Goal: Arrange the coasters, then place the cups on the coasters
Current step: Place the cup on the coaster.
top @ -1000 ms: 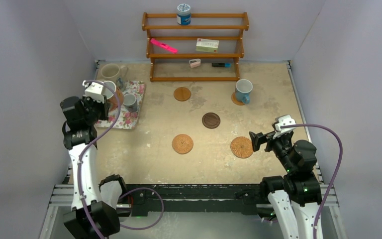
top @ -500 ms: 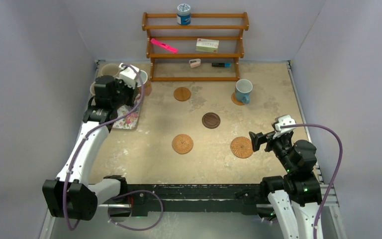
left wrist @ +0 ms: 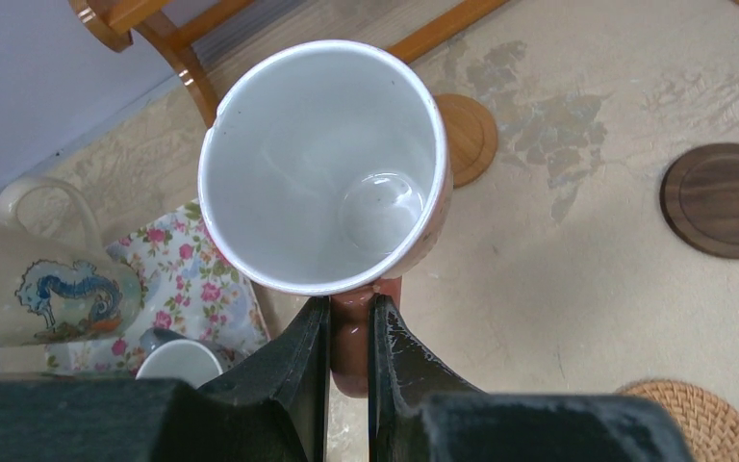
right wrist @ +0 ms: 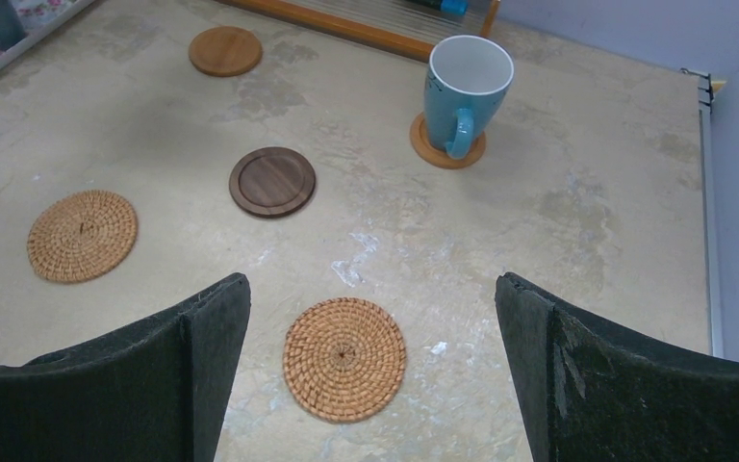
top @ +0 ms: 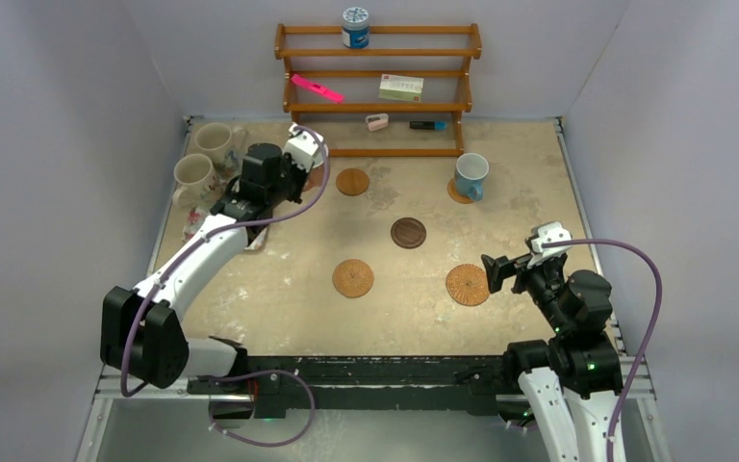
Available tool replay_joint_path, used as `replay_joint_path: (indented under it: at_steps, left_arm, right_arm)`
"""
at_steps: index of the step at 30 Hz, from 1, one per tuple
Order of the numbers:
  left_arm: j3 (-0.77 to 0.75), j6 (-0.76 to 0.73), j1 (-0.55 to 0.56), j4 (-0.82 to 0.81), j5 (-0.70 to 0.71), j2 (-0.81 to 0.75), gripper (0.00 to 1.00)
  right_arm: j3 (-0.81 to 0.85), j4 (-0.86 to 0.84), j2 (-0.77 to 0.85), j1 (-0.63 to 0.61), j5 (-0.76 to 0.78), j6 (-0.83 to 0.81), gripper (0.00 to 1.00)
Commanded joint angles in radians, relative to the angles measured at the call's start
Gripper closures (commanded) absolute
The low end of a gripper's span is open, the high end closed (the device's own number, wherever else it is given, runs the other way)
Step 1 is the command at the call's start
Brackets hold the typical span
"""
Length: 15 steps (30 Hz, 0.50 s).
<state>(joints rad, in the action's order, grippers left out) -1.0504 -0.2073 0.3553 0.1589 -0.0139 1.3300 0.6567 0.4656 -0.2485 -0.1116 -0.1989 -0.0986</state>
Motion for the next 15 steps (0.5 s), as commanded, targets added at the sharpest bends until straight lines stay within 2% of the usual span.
replay_joint_path:
  at_steps: [1,8,15]
  left_arm:
    - [-0.013,0.035,0.017,-0.264,0.046,0.008,1.0]
    - [0.002,0.053,0.075,-0.373,0.125,0.095,1.0]
    - [-0.052,0.081,0.13,-0.412,0.18,0.228,1.0]
  right_arm:
    - [0.0,-0.022,-0.016,-0.007,0.017,-0.007,0.01]
    - [-0.002,-0.024,-0.023,-0.007,0.028,-0.006,0.01]
    - [-0.003,-0.027,-0.026,-0.007,0.028,-0.005,0.01]
